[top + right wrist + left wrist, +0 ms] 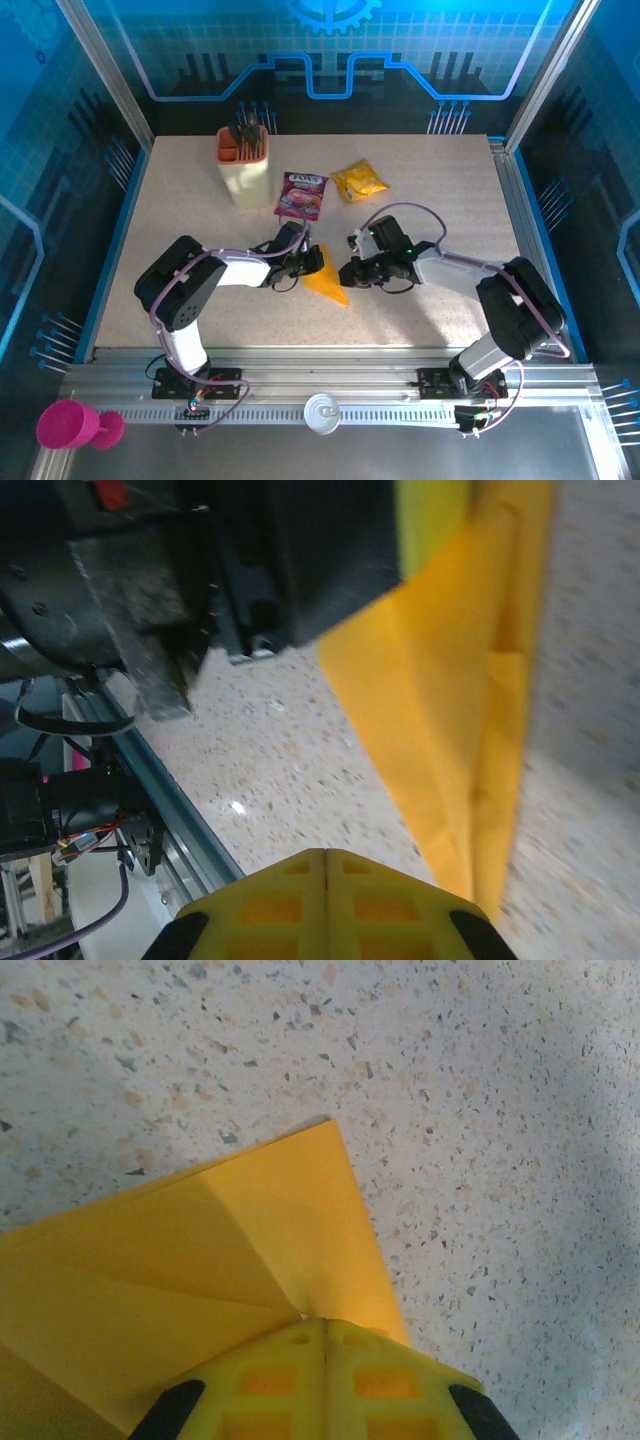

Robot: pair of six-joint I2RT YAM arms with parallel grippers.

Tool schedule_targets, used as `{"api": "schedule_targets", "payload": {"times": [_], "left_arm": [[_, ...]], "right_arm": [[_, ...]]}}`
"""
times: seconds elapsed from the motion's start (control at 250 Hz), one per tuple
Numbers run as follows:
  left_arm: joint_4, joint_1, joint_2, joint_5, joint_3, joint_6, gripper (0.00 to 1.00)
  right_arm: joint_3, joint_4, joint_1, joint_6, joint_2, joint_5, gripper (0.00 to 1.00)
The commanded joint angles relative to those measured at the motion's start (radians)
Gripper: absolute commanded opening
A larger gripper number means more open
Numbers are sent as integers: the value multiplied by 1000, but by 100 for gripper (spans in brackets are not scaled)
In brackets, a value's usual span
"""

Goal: Fold a paper plane with a square sheet of paper (pick it up from the middle)
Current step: Fourth fold the wing at the center of the table.

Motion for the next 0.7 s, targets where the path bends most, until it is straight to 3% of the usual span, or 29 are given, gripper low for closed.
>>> {"api": "schedule_targets", "payload": {"times": [0.0,0.252,0.555,0.695], "left_arm": [[-102,12,7,-41,-30,0,0],[-106,12,-1,-41,-28,0,0],[-101,22,-95,12,-19,-8,0],[-123,-26,-156,23,-20,-26,0]], "right_arm": [[30,8,35,13,77,23,1],[-19,84,20,19,214,54,0],[-112,119,-21,18,236,57,0],[-112,115,-20,15,247,58,0]]}}
